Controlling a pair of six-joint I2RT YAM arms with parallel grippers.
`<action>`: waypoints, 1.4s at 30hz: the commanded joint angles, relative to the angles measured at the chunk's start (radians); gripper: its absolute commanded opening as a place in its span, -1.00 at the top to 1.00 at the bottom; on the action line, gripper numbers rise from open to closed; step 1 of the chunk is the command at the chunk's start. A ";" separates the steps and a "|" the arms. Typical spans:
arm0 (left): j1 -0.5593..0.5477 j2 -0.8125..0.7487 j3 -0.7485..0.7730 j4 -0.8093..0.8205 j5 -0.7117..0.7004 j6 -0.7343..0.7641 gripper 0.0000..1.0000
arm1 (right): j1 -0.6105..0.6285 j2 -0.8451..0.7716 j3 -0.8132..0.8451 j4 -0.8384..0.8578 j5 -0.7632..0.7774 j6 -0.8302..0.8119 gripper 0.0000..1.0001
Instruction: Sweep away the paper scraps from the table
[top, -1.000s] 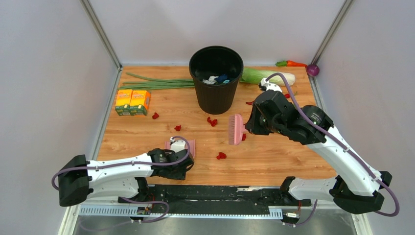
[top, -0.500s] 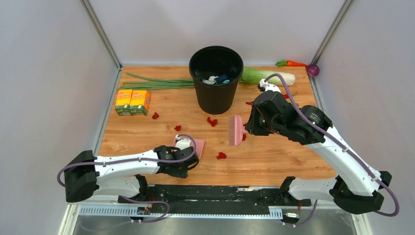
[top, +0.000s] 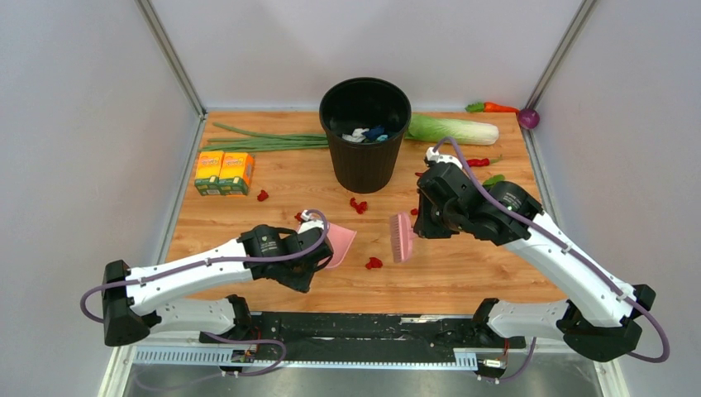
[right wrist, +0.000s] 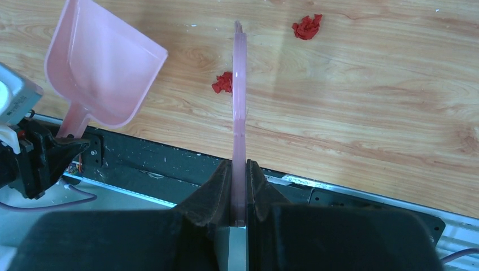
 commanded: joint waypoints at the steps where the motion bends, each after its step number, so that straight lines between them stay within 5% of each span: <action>1: -0.006 0.083 0.042 -0.154 0.093 0.135 1.00 | -0.003 0.026 0.009 0.001 -0.020 -0.058 1.00; 7: -0.008 0.125 0.136 -0.211 0.107 0.203 1.00 | -0.003 0.066 0.057 -0.004 -0.001 -0.082 1.00; 18: -0.029 0.104 0.235 -0.194 0.122 0.276 1.00 | -0.005 0.106 0.255 0.245 -0.055 -0.006 1.00; 26: -0.029 0.068 0.305 -0.190 0.105 0.261 1.00 | -0.005 0.109 0.066 0.360 -0.265 0.090 1.00; 33: -0.029 0.001 0.358 -0.180 0.111 0.238 1.00 | -0.003 0.028 -0.132 0.385 -0.259 0.109 1.00; 42: -0.029 -0.012 0.326 -0.156 0.125 0.247 1.00 | -0.005 -0.001 -0.103 0.382 -0.242 0.118 1.00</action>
